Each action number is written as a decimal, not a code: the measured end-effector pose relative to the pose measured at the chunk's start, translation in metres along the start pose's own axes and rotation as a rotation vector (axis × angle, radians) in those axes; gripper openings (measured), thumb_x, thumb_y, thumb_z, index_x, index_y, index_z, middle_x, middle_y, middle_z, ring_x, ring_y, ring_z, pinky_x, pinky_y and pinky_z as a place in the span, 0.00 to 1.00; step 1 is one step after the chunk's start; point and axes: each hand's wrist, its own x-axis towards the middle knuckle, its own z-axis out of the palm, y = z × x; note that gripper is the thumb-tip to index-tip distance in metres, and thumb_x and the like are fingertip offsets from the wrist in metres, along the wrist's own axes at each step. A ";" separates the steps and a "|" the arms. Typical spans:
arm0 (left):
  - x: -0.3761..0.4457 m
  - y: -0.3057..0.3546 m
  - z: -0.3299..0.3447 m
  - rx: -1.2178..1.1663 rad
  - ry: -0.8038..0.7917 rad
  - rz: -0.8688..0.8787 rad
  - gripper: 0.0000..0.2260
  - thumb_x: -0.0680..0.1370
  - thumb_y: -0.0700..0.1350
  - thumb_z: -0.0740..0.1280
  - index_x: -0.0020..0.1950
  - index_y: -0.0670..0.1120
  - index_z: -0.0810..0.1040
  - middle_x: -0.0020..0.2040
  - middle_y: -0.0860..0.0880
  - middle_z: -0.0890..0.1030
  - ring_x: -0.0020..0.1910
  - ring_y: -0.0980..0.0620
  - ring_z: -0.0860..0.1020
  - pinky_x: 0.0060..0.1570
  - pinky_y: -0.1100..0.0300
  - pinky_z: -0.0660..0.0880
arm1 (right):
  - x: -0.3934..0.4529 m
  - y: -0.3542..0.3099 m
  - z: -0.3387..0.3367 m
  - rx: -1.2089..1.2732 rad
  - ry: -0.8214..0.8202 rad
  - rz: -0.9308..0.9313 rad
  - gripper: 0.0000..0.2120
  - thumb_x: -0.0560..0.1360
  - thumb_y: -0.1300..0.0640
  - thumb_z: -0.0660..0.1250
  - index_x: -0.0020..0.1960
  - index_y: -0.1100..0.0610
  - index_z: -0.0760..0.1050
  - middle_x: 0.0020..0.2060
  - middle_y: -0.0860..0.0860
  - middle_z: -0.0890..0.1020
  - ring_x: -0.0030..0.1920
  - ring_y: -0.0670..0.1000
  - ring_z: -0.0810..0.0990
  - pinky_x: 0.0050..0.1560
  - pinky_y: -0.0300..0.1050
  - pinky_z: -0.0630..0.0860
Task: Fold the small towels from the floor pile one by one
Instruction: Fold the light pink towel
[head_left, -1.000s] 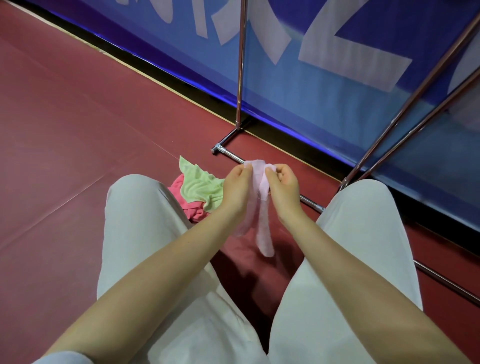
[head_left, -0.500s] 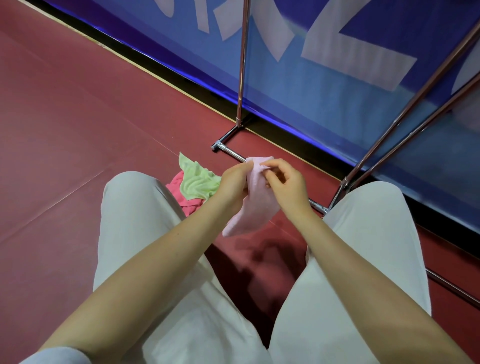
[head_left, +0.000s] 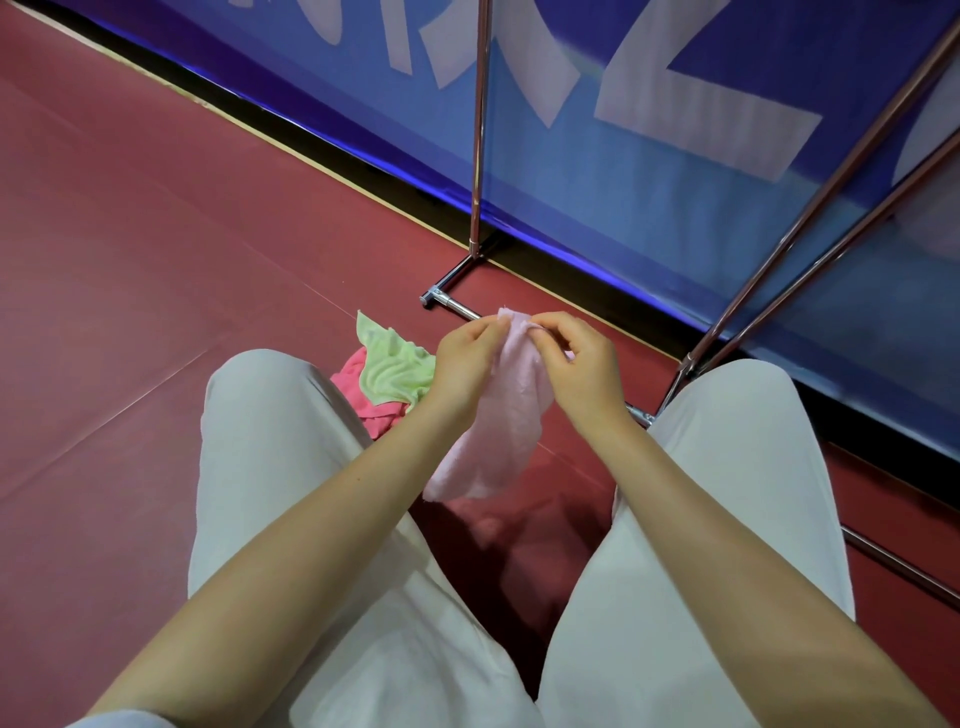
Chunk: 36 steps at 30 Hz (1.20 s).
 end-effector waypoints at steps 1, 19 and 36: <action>-0.001 0.000 0.001 -0.004 -0.016 0.011 0.10 0.80 0.46 0.65 0.44 0.47 0.84 0.40 0.48 0.82 0.42 0.53 0.78 0.44 0.57 0.74 | 0.000 0.001 0.000 0.002 0.010 -0.004 0.07 0.78 0.59 0.64 0.49 0.53 0.81 0.44 0.43 0.83 0.46 0.40 0.80 0.43 0.30 0.74; -0.008 0.001 0.003 0.046 -0.137 -0.042 0.15 0.79 0.44 0.63 0.32 0.47 0.78 0.31 0.53 0.77 0.32 0.58 0.74 0.36 0.64 0.69 | 0.004 0.003 -0.004 0.092 0.037 0.150 0.07 0.76 0.59 0.68 0.51 0.55 0.84 0.45 0.45 0.85 0.48 0.39 0.81 0.48 0.29 0.75; 0.005 0.017 -0.035 0.050 0.132 0.144 0.10 0.79 0.47 0.63 0.39 0.48 0.76 0.36 0.51 0.72 0.39 0.55 0.69 0.41 0.61 0.66 | 0.004 0.008 -0.003 -0.089 -0.308 0.119 0.06 0.72 0.57 0.69 0.47 0.49 0.77 0.36 0.48 0.80 0.35 0.44 0.74 0.42 0.42 0.74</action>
